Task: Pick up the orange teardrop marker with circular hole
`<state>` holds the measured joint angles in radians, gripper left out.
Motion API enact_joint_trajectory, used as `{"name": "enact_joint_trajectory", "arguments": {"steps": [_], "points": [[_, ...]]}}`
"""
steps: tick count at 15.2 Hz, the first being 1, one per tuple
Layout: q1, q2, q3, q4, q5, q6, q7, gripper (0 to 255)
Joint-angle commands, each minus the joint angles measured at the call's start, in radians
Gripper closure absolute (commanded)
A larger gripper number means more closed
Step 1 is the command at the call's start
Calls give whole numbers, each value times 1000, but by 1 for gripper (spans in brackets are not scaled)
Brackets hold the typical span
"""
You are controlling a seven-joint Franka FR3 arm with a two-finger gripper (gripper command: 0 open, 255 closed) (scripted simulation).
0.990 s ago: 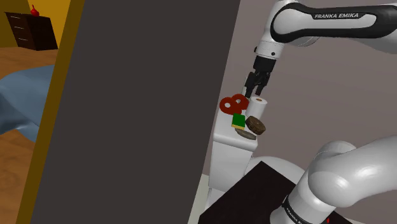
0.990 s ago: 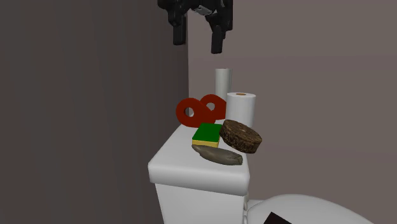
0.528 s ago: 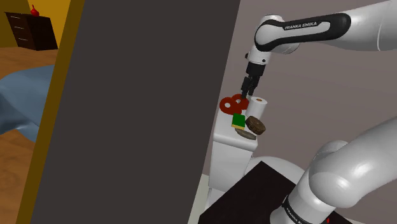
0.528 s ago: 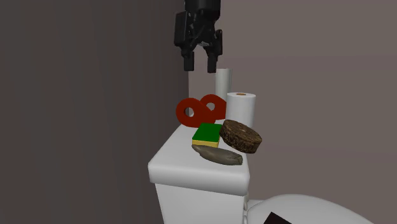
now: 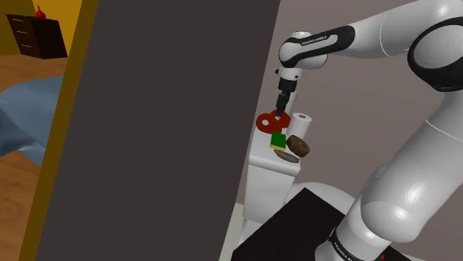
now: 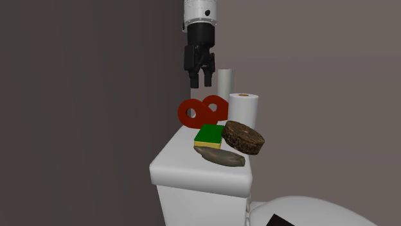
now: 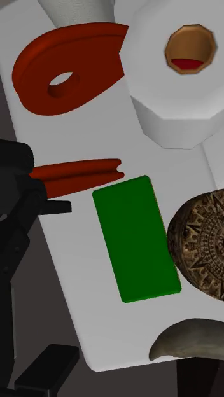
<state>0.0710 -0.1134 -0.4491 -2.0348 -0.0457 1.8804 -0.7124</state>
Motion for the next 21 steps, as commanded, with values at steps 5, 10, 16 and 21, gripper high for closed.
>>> {"name": "enact_joint_trajectory", "arguments": {"steps": [5,10,16,21], "points": [[-28,274,-30,214,100,25,-228,0],[-48,357,-22,254,132,59,-284,0],[-51,378,-18,216,143,115,-291,0],[-59,389,-21,242,148,99,-301,255]]}}
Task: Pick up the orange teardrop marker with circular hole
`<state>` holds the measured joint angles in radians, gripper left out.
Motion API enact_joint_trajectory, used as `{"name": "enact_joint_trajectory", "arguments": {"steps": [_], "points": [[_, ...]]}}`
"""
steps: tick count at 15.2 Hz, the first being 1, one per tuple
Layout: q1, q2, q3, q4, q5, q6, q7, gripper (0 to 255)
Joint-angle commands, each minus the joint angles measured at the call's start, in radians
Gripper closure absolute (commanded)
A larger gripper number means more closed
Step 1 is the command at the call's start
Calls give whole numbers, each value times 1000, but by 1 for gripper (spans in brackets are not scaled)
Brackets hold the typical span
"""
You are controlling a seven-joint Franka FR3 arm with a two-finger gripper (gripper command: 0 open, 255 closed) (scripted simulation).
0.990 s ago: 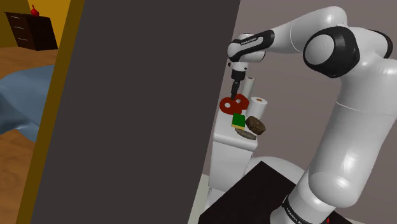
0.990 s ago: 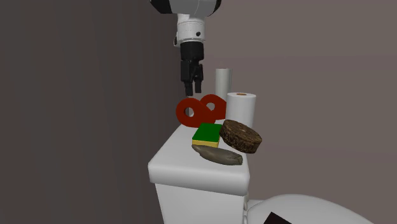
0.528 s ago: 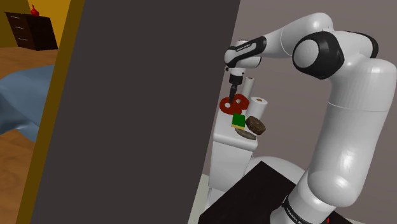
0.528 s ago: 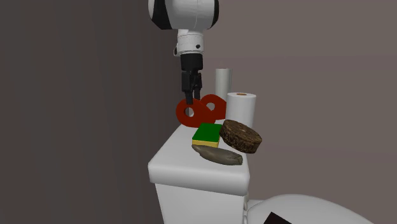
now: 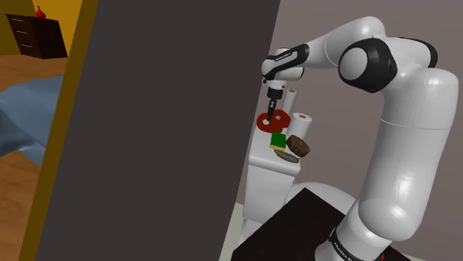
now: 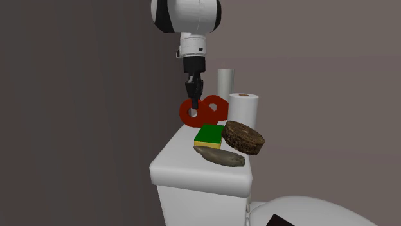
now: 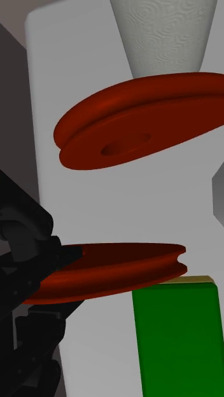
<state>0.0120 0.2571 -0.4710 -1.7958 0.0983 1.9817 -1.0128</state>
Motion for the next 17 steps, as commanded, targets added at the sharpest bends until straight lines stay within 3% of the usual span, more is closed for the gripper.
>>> {"name": "enact_joint_trajectory", "arguments": {"steps": [1,5,17], "points": [[-1,23,2,7,6,-2,-2,255],[4,7,8,-23,-3,13,11,255],[2,-38,8,86,-28,-134,25,255]]}}
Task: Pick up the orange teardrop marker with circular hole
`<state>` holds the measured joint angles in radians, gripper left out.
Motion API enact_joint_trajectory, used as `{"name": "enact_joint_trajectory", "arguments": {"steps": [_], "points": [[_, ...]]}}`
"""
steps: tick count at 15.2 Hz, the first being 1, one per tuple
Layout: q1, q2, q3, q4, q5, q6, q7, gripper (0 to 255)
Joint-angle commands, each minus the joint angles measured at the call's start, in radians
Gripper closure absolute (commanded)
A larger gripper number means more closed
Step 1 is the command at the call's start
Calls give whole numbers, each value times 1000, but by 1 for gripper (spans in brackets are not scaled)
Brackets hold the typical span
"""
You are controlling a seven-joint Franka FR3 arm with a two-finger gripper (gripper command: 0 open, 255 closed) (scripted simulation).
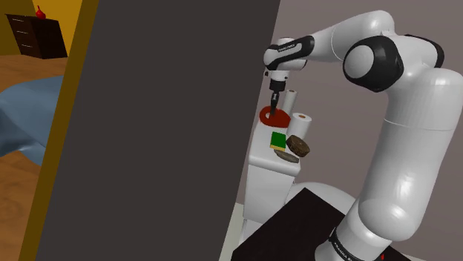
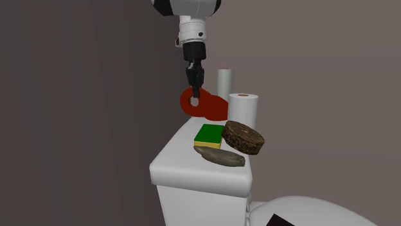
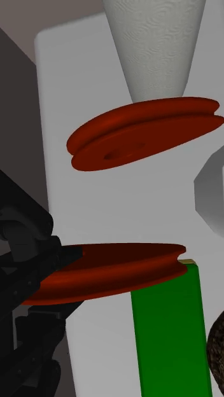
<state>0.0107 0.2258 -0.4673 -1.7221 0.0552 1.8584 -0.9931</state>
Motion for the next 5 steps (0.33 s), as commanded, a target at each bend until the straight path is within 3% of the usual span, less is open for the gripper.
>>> {"name": "enact_joint_trajectory", "arguments": {"steps": [1,5], "points": [[3,-9,4,23,14,-24,6,255],[3,-13,3,47,11,-51,7,255]]}}
